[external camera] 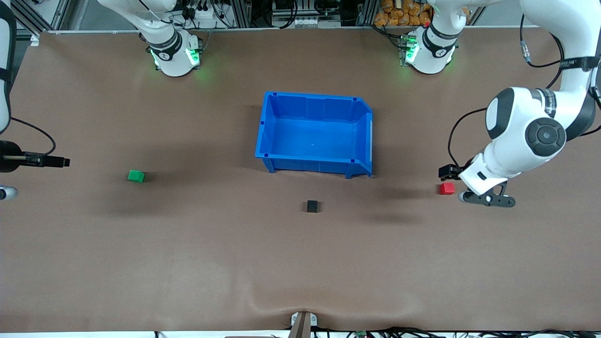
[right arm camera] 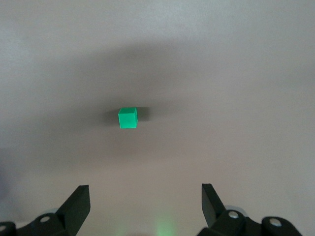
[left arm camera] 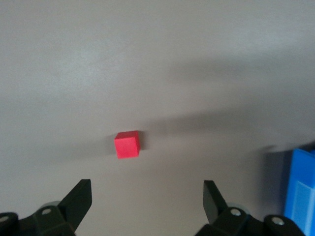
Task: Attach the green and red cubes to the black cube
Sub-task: 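Lower the left gripper over the red cube while the right gripper reaches the green cube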
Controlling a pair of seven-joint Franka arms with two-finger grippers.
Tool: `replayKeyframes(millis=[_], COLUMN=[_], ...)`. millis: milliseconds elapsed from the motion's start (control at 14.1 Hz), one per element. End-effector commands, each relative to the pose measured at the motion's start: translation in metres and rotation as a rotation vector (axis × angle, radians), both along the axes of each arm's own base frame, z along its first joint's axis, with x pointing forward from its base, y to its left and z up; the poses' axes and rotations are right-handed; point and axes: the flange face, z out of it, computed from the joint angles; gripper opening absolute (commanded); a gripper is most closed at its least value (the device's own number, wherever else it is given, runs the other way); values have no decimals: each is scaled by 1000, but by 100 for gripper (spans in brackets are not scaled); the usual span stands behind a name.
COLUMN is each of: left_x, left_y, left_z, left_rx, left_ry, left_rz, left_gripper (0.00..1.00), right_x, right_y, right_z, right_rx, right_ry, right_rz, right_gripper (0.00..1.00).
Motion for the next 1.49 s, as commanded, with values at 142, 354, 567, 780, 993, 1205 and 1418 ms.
replayKeyframes(millis=[142, 354, 567, 780, 993, 1205, 1418], left_x=[11, 16, 20, 24, 20, 12, 2], left_y=[2, 3, 11, 14, 20, 36, 51], left_z=[-38, -57, -78, -106, -118, -128, -135], left_rx=[-7, -17, -27, -41, -40, -9, 1], left_ry=[-15, -28, -36, -47, -26, -5, 17], left_rz=[1, 3, 17, 25, 28, 20, 36], left_gripper=[100, 100, 100, 100, 100, 100, 100], right_x=[10, 10, 9, 8, 11, 12, 5], right_y=[5, 7, 13, 17, 19, 19, 20], right_z=[-31, -51, -69, -78, -97, -117, -138], right_rx=[4, 26, 24, 16, 12, 2, 6], right_ry=[25, 28, 16, 21, 18, -7, 0], right_rz=[-26, -36, -29, -40, -37, -37, -46], right_gripper=[100, 100, 100, 100, 100, 100, 100])
